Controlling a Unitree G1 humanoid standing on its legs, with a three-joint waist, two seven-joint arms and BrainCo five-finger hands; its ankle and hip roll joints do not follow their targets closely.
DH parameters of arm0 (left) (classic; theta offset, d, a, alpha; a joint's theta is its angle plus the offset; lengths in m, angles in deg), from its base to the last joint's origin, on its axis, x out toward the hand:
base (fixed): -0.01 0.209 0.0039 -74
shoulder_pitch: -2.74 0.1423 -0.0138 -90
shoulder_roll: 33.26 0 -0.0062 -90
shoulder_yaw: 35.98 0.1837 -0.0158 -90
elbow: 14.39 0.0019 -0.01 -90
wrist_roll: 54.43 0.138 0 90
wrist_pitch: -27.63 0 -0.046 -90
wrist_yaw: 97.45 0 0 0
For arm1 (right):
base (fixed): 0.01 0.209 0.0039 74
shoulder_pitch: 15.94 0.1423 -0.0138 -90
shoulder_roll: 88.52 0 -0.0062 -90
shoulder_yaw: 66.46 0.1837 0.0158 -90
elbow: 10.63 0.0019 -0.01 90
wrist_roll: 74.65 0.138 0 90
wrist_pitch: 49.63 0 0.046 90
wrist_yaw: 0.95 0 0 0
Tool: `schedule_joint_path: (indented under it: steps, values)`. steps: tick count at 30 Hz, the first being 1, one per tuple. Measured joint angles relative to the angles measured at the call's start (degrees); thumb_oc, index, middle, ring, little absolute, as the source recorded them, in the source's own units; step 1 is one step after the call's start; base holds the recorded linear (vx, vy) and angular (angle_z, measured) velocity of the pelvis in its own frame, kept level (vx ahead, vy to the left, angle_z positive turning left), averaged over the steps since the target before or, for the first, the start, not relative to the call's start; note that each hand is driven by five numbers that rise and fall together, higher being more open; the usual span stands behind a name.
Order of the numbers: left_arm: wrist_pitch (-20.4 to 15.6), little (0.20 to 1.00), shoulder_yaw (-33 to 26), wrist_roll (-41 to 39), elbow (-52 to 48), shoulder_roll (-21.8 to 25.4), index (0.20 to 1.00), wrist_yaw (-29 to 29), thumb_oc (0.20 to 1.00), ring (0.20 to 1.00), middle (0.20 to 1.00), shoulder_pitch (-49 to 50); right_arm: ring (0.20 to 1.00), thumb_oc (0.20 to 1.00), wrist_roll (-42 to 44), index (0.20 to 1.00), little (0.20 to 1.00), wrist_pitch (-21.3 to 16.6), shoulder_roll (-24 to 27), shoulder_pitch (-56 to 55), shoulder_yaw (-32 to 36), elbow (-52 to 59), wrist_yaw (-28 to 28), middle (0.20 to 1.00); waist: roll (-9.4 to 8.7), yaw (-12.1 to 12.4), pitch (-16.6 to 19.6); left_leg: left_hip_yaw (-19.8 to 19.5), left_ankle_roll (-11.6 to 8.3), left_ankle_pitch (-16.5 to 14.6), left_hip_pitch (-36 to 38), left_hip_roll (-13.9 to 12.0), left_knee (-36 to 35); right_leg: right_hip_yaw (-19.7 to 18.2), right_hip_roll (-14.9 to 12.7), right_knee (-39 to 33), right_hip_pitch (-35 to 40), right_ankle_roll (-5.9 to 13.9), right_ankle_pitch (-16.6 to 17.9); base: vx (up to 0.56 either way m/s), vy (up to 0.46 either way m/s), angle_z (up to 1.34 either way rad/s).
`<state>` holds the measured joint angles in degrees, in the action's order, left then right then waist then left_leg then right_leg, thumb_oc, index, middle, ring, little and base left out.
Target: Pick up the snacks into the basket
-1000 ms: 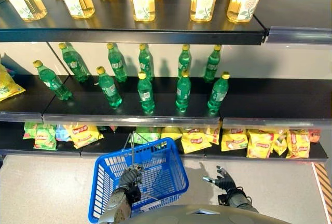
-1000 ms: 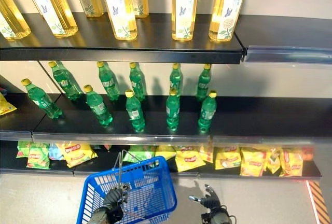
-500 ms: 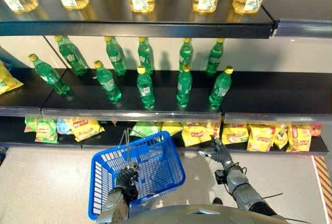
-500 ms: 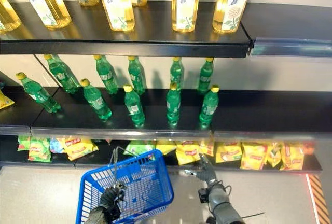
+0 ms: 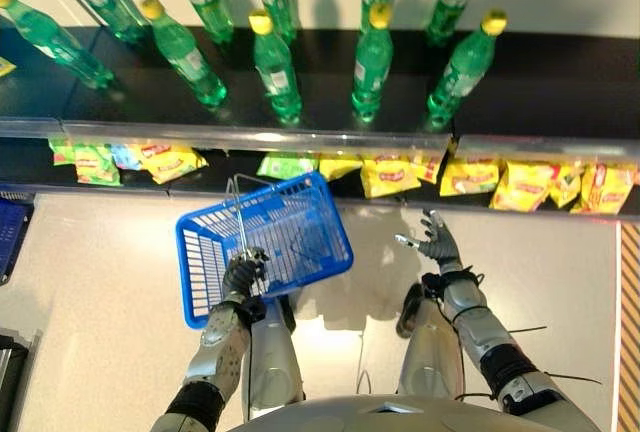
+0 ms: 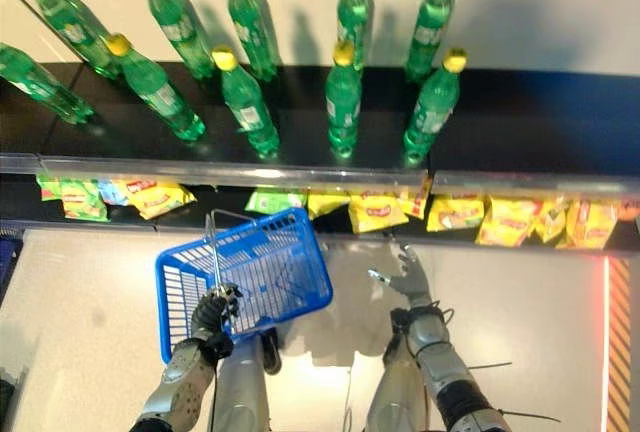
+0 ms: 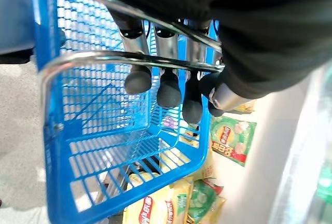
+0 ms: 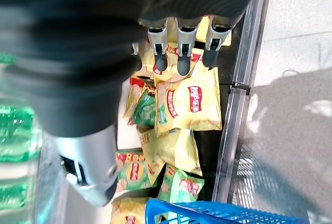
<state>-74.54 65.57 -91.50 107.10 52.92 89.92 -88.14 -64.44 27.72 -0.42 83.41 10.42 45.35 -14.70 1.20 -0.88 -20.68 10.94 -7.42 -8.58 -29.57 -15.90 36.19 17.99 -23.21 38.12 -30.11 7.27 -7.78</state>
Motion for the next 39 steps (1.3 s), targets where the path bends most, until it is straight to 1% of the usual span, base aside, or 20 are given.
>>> schedule_joint_path:
  steps: [1,2,5,8,10,13,15,16,17,22,28,31,36,39]
  values:
    - [-0.2,0.200,0.1,0.0,-0.6,0.0,0.200,0.2,0.200,0.200,0.200,0.0,1.000,1.000,0.0,1.000,1.000,0.0,0.3,-0.1,0.1,1.4,-0.7,1.000,0.09,0.0,-0.1,0.0,-0.42,-0.7,-1.0,-0.7,1.3,-0.4,-0.1,1.6,-1.5,-0.30,-1.1,0.00,0.001,-0.12]
    - [-0.4,0.200,0.0,0.0,-0.7,0.0,0.200,0.2,0.200,0.200,0.200,-0.2,1.000,1.000,0.0,1.000,1.000,-0.2,0.3,0.2,0.3,2.0,-1.0,1.000,0.12,0.1,-0.1,0.0,-0.61,-0.9,-1.9,-1.0,2.1,-0.4,0.0,2.3,-2.4,-0.77,-1.4,-0.02,0.003,-0.17]
    - [-0.7,0.200,0.2,0.1,-1.1,0.2,0.200,0.7,0.200,0.200,0.200,-1.3,1.000,1.000,-0.6,1.000,1.000,-0.7,0.2,0.6,1.3,5.0,-2.5,1.000,0.10,0.0,-0.1,-0.3,-0.74,-0.9,-4.1,-1.9,3.5,-0.5,0.0,4.4,-5.0,-1.19,-1.8,-0.01,0.001,-0.05]
    - [-0.7,0.200,0.7,0.1,-1.1,0.1,0.200,1.2,0.200,0.200,0.200,-1.3,1.000,1.000,-0.7,1.000,1.000,-1.0,0.3,0.9,2.5,7.8,-4.2,1.000,0.09,0.0,-0.1,-0.3,-0.89,-1.0,-4.3,-2.3,3.9,-0.6,0.1,5.2,-5.5,-1.43,-2.3,0.01,-0.008,-0.03]
    - [-0.8,0.200,0.7,0.0,-1.1,0.2,0.200,1.3,0.200,0.200,0.200,-1.3,1.000,1.000,-1.7,1.000,1.000,-2.1,0.4,1.6,5.8,10.5,-6.8,1.000,0.07,0.0,-0.1,-0.6,-1.03,-1.1,-4.3,-2.5,4.0,-0.6,0.3,5.5,-5.6,-1.53,-2.6,0.00,0.000,0.00]
    - [-1.0,0.200,0.7,0.0,-1.2,0.3,0.200,1.3,0.200,0.200,0.200,-1.1,1.000,1.000,-2.2,1.000,1.000,-3.0,0.7,2.2,9.2,13.6,-9.3,1.000,0.07,0.0,0.0,-1.0,-1.24,-1.3,-4.5,-2.8,4.3,-0.6,0.7,5.8,-5.6,-1.58,-3.0,0.01,-0.008,0.00]
    - [-1.0,0.200,0.7,0.0,-1.4,0.3,0.200,1.3,0.200,0.200,0.200,-1.0,1.000,1.000,-3.1,1.000,1.000,-3.6,2.1,2.7,11.4,16.7,-11.7,1.000,0.03,0.0,0.2,-1.4,-1.25,-1.3,-5.0,-2.8,4.3,-0.2,0.8,5.8,-5.7,-1.54,-3.2,0.03,-0.027,0.05]
    - [-1.0,0.200,0.7,0.0,-1.5,0.3,0.200,1.3,0.200,0.200,0.200,-1.0,1.000,1.000,-3.6,1.000,1.000,-3.7,2.6,2.8,11.8,17.7,-12.4,1.000,-0.01,0.0,0.3,-1.4,-1.26,-1.3,-5.2,-2.8,4.4,-0.2,0.8,5.8,-5.7,-1.56,-3.2,0.02,-0.014,0.05]
    - [-1.1,0.200,0.7,0.0,-1.7,0.4,0.200,1.3,0.200,0.200,0.200,-0.6,1.000,1.000,-5.4,1.000,1.000,-4.7,3.0,3.4,12.8,18.5,-13.5,1.000,-0.18,0.0,0.4,-1.5,-1.26,-1.3,-5.1,-2.8,4.4,-0.2,0.8,6.0,-5.7,-1.78,-3.2,0.00,0.000,0.00]
    - [-1.2,0.200,0.7,0.0,-1.8,0.4,0.200,1.3,0.200,0.200,0.200,-0.4,1.000,1.000,-8.5,1.000,1.000,-5.2,4.2,6.6,13.1,19.6,-15.7,1.000,-0.31,0.1,0.7,-1.6,-1.36,-1.3,-5.1,-2.8,4.4,-0.1,0.8,6.3,-5.7,-1.82,-3.5,0.01,-0.006,0.00]
    - [-1.3,0.200,0.7,0.0,-1.8,0.8,0.200,1.1,0.200,0.200,0.200,-0.1,1.000,1.000,-9.7,1.000,1.000,-4.9,4.8,8.8,12.9,19.7,-16.8,1.000,-0.31,0.3,0.8,-1.8,-1.36,-1.3,-5.0,-2.8,4.5,0.0,0.7,6.5,-5.5,-1.85,-3.5,0.02,-0.007,0.01]
    - [-1.3,0.200,0.7,0.0,-2.1,1.3,0.200,1.0,0.200,0.200,0.200,0.3,1.000,1.000,-12.1,1.000,1.000,-3.9,5.4,10.6,12.5,19.3,-17.0,1.000,-0.27,0.4,0.9,-1.8,-1.36,-1.3,-5.0,-2.8,4.4,0.0,0.7,6.5,-5.4,-1.90,-3.6,0.02,-0.005,0.01]
    - [-1.2,0.200,0.7,-0.2,-2.6,1.6,0.200,0.5,0.200,0.200,0.200,1.0,1.000,1.000,-13.6,1.000,1.000,-1.9,7.0,16.3,11.8,14.9,-16.9,1.000,-0.21,0.9,1.2,-1.8,-1.37,-1.3,-5.0,-2.8,4.4,0.0,0.6,6.5,-5.3,-1.91,-3.6,0.00,0.000,0.00]
    - [-1.1,0.200,0.7,-0.4,-3.0,1.8,0.200,0.0,0.200,0.200,0.200,1.2,1.000,1.000,-13.5,1.000,1.000,-0.8,7.8,19.5,11.5,11.8,-16.9,1.000,-0.18,1.9,1.3,-1.8,-1.36,-1.3,-5.0,-2.7,4.4,0.1,0.6,6.5,-5.3,-1.90,-3.6,0.00,0.000,0.00]
